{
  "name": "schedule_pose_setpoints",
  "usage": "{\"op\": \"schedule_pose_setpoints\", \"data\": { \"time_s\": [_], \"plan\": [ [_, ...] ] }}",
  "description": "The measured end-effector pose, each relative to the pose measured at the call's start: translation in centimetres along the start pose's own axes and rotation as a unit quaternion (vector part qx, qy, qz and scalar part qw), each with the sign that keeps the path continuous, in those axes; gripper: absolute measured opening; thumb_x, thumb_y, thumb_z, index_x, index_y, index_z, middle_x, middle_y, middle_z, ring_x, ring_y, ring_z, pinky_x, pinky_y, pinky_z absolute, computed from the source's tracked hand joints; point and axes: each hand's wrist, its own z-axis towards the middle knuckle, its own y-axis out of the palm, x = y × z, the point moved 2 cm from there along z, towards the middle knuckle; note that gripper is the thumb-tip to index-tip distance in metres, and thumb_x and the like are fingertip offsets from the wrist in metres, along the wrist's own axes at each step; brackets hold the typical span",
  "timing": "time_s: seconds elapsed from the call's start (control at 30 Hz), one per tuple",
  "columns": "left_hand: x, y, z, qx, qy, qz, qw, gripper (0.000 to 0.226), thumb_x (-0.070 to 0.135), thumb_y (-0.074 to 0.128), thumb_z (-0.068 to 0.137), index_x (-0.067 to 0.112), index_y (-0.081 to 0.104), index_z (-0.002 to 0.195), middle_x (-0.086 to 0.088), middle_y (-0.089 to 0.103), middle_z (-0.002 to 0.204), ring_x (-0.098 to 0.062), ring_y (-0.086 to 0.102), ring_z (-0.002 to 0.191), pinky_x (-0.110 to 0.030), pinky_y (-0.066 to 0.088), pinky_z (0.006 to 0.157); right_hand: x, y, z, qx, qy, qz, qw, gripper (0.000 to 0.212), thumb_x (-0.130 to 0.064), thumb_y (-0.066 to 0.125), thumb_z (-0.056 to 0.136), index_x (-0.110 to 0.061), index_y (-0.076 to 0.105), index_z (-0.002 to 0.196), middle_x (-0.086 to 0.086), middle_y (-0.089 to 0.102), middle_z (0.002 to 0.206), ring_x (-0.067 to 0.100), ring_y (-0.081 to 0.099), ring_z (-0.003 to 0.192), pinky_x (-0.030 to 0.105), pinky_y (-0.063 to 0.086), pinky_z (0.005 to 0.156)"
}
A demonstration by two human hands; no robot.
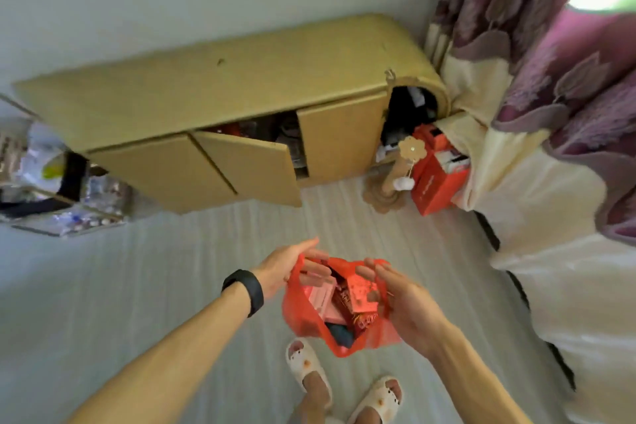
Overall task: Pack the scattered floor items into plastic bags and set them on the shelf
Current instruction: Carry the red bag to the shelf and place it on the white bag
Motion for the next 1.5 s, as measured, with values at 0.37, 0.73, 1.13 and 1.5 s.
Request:
{"op": "schedule_pose_setpoints", "data": {
  "time_s": [0.37, 0.73, 1.13, 1.5],
  "plan": [
    [2.0, -22.9, -20.7, 0.111, 0.163, -0.116, 0.973, 0.046, 0.047, 0.053, 0.095, 0.01, 0.067, 0.117, -0.014, 0.075, 0.098, -0.028, 0.073, 0.09, -0.029, 0.044, 0.071, -2.1, 28.3, -3.7, -0.07, -0.109, -0.142, 0.981, 0.034, -0.021, 0.062, 0.091, -0.009, 0.061, 0.123, 0.007, 0.074, 0.11, 0.012, 0.043, 0.059, 0.026, 0.029, 0.055],
    [8.9, -45.6, -32.3, 0.207, 0.275, -0.151, 0.927, 0.032, 0.031, 0.058, 0.097, -0.001, 0.063, 0.098, -0.01, 0.067, 0.072, -0.023, 0.065, 0.056, -0.029, 0.055, 0.051, -0.6, 52.0, -0.4, -0.126, -0.156, -0.12, 0.972, 0.048, -0.023, 0.065, 0.076, -0.006, 0.063, 0.121, 0.002, 0.073, 0.109, 0.011, 0.044, 0.058, 0.027, 0.031, 0.055],
    [18.9, -65.6, -34.5, 0.328, 0.266, -0.095, 0.901, 0.03, 0.032, 0.061, 0.095, 0.004, 0.071, 0.095, -0.001, 0.054, 0.06, -0.014, 0.046, 0.04, -0.027, 0.038, 0.049, -3.3, 75.3, 8.3, -0.255, -0.189, -0.242, 0.917, 0.026, -0.017, 0.057, 0.094, -0.001, 0.065, 0.113, 0.01, 0.074, 0.106, 0.014, 0.06, 0.068, 0.027, 0.043, 0.061],
    [29.6, -84.2, -37.5, 0.364, 0.328, -0.107, 0.865, 0.026, 0.027, 0.063, 0.093, 0.006, 0.065, 0.107, 0.01, 0.059, 0.05, -0.006, 0.045, 0.042, -0.02, 0.042, 0.04, -5.9, 98.0, 15.5, -0.282, -0.25, -0.284, 0.882, 0.021, -0.011, 0.053, 0.099, -0.001, 0.064, 0.112, 0.007, 0.076, 0.1, 0.012, 0.061, 0.062, 0.02, 0.042, 0.051]
  ]
}}
